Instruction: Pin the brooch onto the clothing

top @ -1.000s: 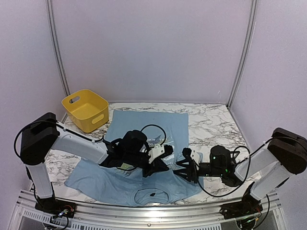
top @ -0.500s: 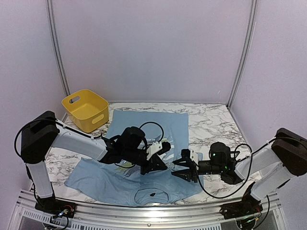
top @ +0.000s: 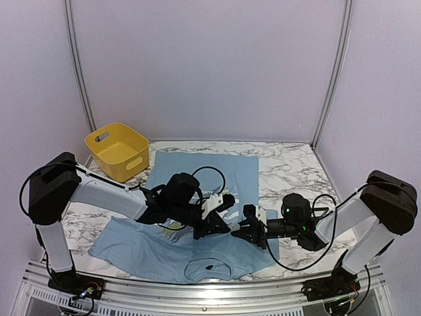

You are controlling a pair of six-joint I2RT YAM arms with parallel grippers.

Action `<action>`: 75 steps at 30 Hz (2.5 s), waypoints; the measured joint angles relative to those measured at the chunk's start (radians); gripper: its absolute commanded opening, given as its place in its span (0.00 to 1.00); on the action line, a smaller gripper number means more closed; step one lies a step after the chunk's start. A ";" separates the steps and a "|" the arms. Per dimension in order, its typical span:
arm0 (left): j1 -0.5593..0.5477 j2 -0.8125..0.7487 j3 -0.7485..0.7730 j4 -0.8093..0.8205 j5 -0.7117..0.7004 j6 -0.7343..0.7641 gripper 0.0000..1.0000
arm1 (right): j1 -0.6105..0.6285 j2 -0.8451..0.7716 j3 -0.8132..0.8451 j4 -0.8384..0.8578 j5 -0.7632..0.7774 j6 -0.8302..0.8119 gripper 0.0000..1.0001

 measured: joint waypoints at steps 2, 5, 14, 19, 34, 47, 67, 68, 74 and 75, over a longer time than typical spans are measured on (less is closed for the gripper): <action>0.000 0.000 0.001 -0.002 0.002 0.001 0.00 | 0.000 0.002 0.001 0.002 -0.003 0.002 0.09; 0.002 0.000 0.002 -0.006 0.002 0.012 0.00 | -0.007 0.008 0.008 -0.004 -0.020 0.011 0.06; 0.007 0.000 0.002 -0.027 -0.013 0.064 0.00 | -0.037 0.053 0.066 -0.066 -0.099 0.063 0.05; 0.007 0.000 0.002 -0.046 -0.029 0.074 0.00 | -0.039 0.074 0.100 -0.118 -0.109 0.076 0.05; 0.015 0.000 0.007 -0.051 -0.081 0.082 0.00 | -0.068 0.092 0.172 -0.223 -0.127 0.184 0.00; 0.008 0.000 0.012 -0.037 -0.105 0.082 0.00 | -0.098 0.092 0.150 -0.168 -0.166 0.276 0.00; -0.015 -0.014 0.009 -0.026 -0.123 0.108 0.00 | -0.131 0.038 0.120 -0.190 -0.181 0.267 0.35; -0.017 -0.015 0.009 -0.025 -0.124 0.109 0.00 | -0.132 0.025 0.120 -0.204 -0.183 0.255 0.36; -0.026 -0.015 0.002 -0.044 -0.177 0.147 0.00 | -0.145 -0.071 0.119 -0.286 -0.185 0.182 0.38; -0.030 -0.015 0.001 -0.047 -0.201 0.160 0.00 | -0.145 -0.094 0.119 -0.303 -0.178 0.173 0.38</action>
